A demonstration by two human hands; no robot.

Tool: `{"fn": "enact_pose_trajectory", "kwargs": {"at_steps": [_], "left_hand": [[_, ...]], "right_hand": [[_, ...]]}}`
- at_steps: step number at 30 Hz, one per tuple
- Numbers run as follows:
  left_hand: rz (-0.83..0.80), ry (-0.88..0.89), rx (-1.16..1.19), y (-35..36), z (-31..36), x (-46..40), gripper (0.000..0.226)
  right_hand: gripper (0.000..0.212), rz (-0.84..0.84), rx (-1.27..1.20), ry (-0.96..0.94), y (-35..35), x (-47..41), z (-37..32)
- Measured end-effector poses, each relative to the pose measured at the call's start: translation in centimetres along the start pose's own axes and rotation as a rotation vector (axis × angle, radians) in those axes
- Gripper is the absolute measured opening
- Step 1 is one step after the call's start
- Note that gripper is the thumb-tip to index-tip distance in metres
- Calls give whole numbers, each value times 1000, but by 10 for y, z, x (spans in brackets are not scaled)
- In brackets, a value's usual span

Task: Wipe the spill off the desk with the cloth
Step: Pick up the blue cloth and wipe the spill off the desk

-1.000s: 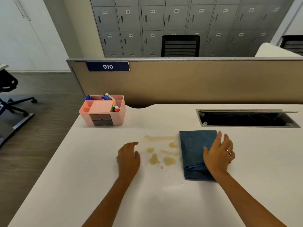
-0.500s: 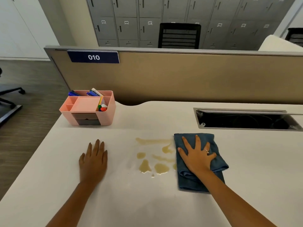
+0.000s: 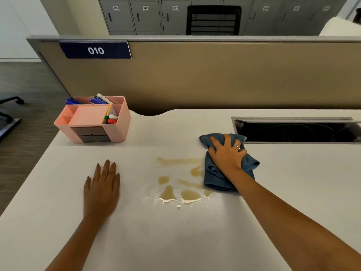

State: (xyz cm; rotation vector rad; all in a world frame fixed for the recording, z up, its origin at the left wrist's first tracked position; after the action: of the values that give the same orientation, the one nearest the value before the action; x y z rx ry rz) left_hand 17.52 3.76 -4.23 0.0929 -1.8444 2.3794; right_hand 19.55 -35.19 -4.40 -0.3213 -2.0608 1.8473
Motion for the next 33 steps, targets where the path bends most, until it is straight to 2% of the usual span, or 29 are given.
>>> {"fn": "enact_pose_trajectory", "kwargs": {"at_steps": [9,19,26,33], "left_hand": [[5,24,3,4,-6,-2,52],[-14,111,52,-3,-12,21,50],[-47,154,29,-3,-29,42,52],[-61,195,-18,-2,-27,28,54]], "right_hand": [[40,36,-52,-69,-1,43,6],[41,62,-22,77,7,164,7],[41,96,-41,89,14,241,-12],[43,105,-9,83,15,235,-13]]}}
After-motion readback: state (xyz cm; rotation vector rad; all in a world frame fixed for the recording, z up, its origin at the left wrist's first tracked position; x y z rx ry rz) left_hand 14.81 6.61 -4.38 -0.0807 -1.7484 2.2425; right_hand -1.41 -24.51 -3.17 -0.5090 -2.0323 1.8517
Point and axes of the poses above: each hand's wrist, its own x-axis away from the middle knuckle, its own y-axis out of the palm, z = x × y, the point moved 3 cm from there along -x, towards the middle knuckle, and after that the axes turned 9 degrees about -z, right-handed, at the moved point
